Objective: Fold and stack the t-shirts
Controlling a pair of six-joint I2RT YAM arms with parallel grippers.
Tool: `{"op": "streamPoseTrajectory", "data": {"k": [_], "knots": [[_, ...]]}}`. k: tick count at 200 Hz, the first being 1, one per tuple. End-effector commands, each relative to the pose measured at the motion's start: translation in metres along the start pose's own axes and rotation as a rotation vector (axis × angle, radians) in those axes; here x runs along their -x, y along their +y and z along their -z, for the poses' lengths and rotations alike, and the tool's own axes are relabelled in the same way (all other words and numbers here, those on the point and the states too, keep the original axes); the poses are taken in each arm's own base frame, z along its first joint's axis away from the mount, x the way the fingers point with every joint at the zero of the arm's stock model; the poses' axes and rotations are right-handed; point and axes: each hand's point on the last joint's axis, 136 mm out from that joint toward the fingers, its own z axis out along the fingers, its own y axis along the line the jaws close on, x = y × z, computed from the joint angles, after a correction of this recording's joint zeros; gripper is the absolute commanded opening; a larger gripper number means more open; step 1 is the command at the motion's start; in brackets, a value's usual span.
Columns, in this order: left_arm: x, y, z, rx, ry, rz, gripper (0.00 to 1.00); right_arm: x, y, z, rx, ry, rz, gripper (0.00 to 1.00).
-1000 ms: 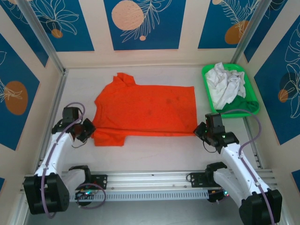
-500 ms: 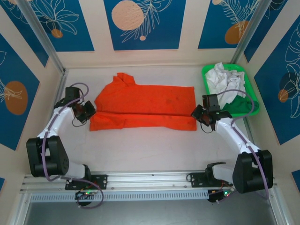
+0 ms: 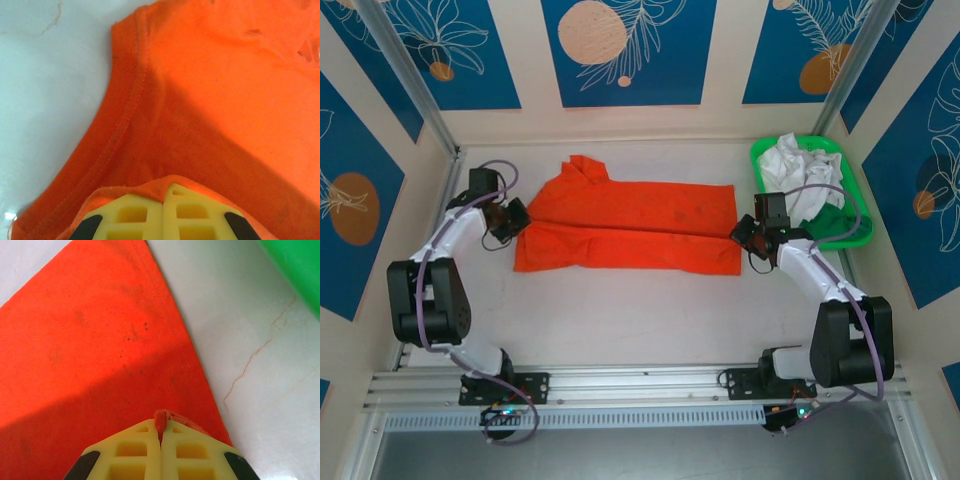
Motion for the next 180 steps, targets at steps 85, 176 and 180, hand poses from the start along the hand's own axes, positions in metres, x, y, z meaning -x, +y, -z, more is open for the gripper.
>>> {"op": "streamPoseTrajectory", "data": {"k": [85,176,180], "knots": [[0.022,0.002,-0.022,0.051,-0.015,-0.045,0.00,0.024,0.004,-0.018,-0.013,-0.024,0.007,0.00],[0.025,-0.005,-0.047,0.031,0.025,-0.037,0.00,0.012,-0.009,-0.035,-0.074,0.038,-0.023,0.00],[0.025,-0.006,-0.047,0.028,0.024,-0.038,0.00,0.011,-0.008,-0.033,-0.070,0.034,-0.021,0.00]]}}
